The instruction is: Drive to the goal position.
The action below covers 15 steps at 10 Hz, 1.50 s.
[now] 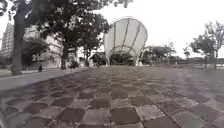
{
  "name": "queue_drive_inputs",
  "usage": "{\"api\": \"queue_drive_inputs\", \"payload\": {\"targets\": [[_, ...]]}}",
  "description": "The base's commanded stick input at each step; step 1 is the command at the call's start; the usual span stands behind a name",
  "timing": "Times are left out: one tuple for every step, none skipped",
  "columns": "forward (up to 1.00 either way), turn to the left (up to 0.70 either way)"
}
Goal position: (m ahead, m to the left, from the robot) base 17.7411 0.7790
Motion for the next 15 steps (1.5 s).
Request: {"api": "queue_drive_inputs", "payload": {"targets": [[1.00, 0.00], [1.00, 0.00], [1.00, 0.00], [1.00, 0.00], [1.00, 0.00], [1.00, 0.00], [1.00, 0.00], [1.00, 0.00], [1.00, 0.00], [1.00, 0.00], [1.00, 0.00], [1.00, 0.00], [1.00, 0.00], [1.00, 0.00], [1.00, 0.00]]}}
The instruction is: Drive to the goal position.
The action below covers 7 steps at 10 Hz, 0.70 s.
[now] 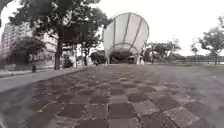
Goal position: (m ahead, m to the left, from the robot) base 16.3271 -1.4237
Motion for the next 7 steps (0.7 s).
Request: {"api": "queue_drive_inputs", "payload": {"targets": [[1.00, 0.00], [1.00, 0.00], [1.00, 0.00], [1.00, 0.00], [1.00, 0.00], [1.00, 0.00], [1.00, 0.00]]}}
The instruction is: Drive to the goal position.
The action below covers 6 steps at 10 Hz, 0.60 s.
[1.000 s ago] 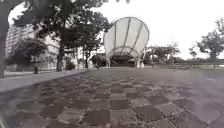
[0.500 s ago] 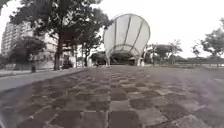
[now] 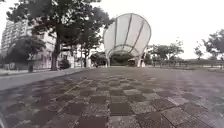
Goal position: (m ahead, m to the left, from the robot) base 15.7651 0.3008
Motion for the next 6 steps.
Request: {"api": "queue_drive_inputs", "payload": {"targets": [[1.00, -0.02], [1.00, -0.17], [1.00, -0.30], [1.00, -0.34], [1.00, -0.34], [1.00, -0.33]]}}
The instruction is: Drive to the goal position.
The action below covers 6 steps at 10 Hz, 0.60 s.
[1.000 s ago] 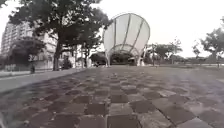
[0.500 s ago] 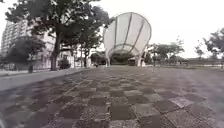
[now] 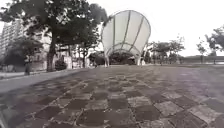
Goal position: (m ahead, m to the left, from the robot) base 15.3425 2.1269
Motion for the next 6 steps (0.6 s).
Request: {"api": "queue_drive_inputs", "payload": {"targets": [[1.00, -0.02], [1.00, 0.00], [1.00, 0.00], [1.00, 0.00], [1.00, 0.00], [1.00, 0.00]]}}
